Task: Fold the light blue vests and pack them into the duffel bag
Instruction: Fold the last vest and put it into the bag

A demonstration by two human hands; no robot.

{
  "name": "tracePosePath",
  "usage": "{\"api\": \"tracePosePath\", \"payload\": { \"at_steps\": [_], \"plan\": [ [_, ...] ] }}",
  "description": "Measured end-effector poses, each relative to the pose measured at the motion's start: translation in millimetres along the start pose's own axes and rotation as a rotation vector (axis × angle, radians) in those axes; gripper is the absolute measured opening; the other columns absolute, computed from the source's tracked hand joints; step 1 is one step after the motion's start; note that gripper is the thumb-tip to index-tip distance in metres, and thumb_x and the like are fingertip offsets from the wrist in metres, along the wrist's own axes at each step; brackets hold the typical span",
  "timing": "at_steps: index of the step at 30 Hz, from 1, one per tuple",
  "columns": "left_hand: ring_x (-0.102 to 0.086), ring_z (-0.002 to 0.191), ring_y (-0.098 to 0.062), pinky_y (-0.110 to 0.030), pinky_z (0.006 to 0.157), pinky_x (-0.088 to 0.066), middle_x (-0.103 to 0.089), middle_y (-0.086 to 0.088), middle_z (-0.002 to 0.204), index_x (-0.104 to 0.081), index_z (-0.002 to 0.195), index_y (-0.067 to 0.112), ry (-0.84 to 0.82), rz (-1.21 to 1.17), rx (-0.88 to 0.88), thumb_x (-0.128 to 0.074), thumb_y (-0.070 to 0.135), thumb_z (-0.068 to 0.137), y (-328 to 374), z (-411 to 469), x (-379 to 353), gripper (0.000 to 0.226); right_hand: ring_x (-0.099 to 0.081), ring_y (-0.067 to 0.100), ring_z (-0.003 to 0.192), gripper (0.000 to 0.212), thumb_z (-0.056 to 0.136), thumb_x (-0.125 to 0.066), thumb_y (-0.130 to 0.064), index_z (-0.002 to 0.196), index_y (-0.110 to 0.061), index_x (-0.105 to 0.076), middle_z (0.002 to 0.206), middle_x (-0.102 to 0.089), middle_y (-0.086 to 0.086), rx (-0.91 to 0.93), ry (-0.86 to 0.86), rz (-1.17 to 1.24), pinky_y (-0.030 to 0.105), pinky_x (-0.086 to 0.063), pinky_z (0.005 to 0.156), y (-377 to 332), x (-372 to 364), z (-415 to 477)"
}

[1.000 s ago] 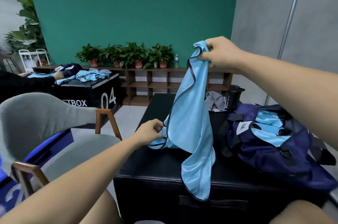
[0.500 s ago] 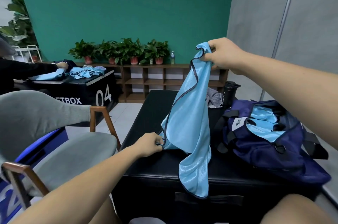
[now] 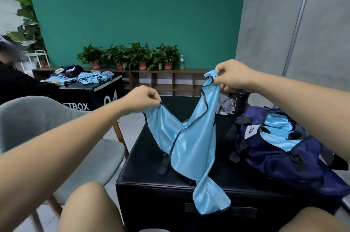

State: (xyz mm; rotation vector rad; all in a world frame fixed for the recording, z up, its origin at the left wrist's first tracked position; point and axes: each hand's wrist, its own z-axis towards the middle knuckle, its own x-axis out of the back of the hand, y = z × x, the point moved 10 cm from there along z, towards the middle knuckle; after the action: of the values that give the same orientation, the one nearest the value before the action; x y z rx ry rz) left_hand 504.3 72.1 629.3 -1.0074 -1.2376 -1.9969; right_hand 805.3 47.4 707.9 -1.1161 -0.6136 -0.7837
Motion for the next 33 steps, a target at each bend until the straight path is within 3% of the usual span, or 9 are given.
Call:
{"api": "tracePosePath", "payload": {
  "at_steps": [3, 6, 12, 15, 19, 21, 26, 30, 33],
  "plan": [
    [-0.067, 0.071, -0.006, -0.020, 0.063, -0.051, -0.076, 0.007, 0.081, -0.077, 0.087, 0.021, 0.023, 0.002, -0.057, -0.077, 0.026, 0.090, 35, 5, 31, 0.007, -0.070, 0.020, 0.064, 0.014, 0.082, -0.085, -0.027, 0.085, -0.020, -0.073, 0.079, -0.078, 0.003, 0.058, 0.015, -0.084, 0.030, -0.056, 0.059, -16, -6, -4],
    [-0.061, 0.060, 0.000, -0.020, 0.061, -0.050, -0.073, 0.011, 0.070, -0.076, 0.084, 0.017, 0.014, -0.007, -0.100, -0.083, 0.031, 0.087, 69, 9, 46, 0.015, -0.068, 0.010, 0.073, 0.022, 0.080, -0.088, -0.039, 0.088, -0.025, -0.075, 0.081, -0.075, -0.009, 0.160, -0.001, -0.075, 0.030, -0.055, 0.071, -46, -18, -12],
    [-0.057, 0.067, -0.006, -0.029, 0.071, -0.048, -0.072, 0.002, 0.078, -0.074, 0.085, 0.015, -0.043, -0.075, -0.176, -0.084, 0.032, 0.085, 118, 10, 47, 0.020, -0.072, 0.014, 0.084, 0.030, 0.086, -0.089, -0.027, 0.104, -0.008, -0.073, 0.097, -0.079, 0.008, 0.206, -0.243, 0.324, 0.035, -0.061, 0.085, -82, -68, -25],
    [-0.051, 0.065, -0.008, -0.027, 0.066, -0.043, -0.073, -0.004, 0.085, -0.078, 0.086, 0.015, -0.089, -0.122, -0.165, -0.080, 0.035, 0.088, 122, 7, 47, 0.020, -0.064, 0.015, 0.074, 0.030, 0.089, -0.087, -0.024, 0.096, -0.001, -0.069, 0.081, -0.070, 0.008, 0.226, -0.193, 0.312, 0.036, -0.058, 0.079, -80, -68, -22],
    [-0.056, 0.079, -0.023, -0.041, 0.074, -0.046, -0.079, -0.009, 0.100, -0.082, 0.088, 0.020, -0.077, -0.154, -0.086, -0.079, 0.038, 0.085, 104, 10, 53, 0.018, -0.069, 0.008, 0.073, 0.016, 0.094, -0.080, -0.035, 0.090, -0.020, -0.078, 0.080, -0.078, -0.002, 0.275, -0.131, 0.123, 0.031, -0.054, 0.076, -76, -59, -28],
    [-0.059, 0.078, -0.023, -0.039, 0.072, -0.050, -0.079, -0.011, 0.100, -0.082, 0.086, 0.017, -0.056, -0.180, -0.042, -0.080, 0.032, 0.088, 95, 11, 59, 0.016, -0.073, 0.005, 0.074, 0.013, 0.098, -0.076, -0.035, 0.091, -0.025, -0.078, 0.077, -0.079, -0.008, 0.287, -0.119, 0.026, 0.029, -0.051, 0.070, -74, -56, -35],
    [-0.045, 0.050, -0.016, -0.023, 0.048, -0.040, -0.058, 0.001, 0.059, -0.076, 0.083, 0.001, 0.036, -0.250, 0.064, -0.079, 0.021, 0.091, 83, 13, 75, 0.023, -0.073, 0.010, 0.080, 0.002, 0.093, -0.077, -0.033, 0.093, -0.032, -0.076, 0.083, -0.078, -0.015, 0.296, -0.278, -0.113, 0.043, -0.062, 0.085, -63, -68, -44],
    [-0.043, 0.058, -0.022, -0.032, 0.055, -0.039, -0.052, -0.008, 0.069, -0.078, 0.070, 0.014, 0.029, -0.251, 0.078, -0.081, 0.030, 0.087, 95, 13, 70, 0.024, -0.069, 0.009, 0.086, 0.008, 0.092, -0.076, -0.030, 0.099, -0.027, -0.079, 0.092, -0.077, -0.010, 0.280, -0.254, 0.240, 0.033, -0.056, 0.089, -83, -60, -43],
    [-0.037, 0.061, -0.022, -0.032, 0.053, -0.036, -0.047, -0.012, 0.077, -0.075, 0.083, 0.001, 0.046, -0.263, 0.061, -0.073, 0.025, 0.088, 112, 18, 65, 0.025, -0.058, 0.013, 0.073, 0.027, 0.088, -0.081, -0.049, 0.091, -0.023, -0.078, 0.079, -0.067, -0.011, 0.208, -0.226, 0.450, 0.032, -0.051, 0.075, -98, -58, -38]
  ]
}}
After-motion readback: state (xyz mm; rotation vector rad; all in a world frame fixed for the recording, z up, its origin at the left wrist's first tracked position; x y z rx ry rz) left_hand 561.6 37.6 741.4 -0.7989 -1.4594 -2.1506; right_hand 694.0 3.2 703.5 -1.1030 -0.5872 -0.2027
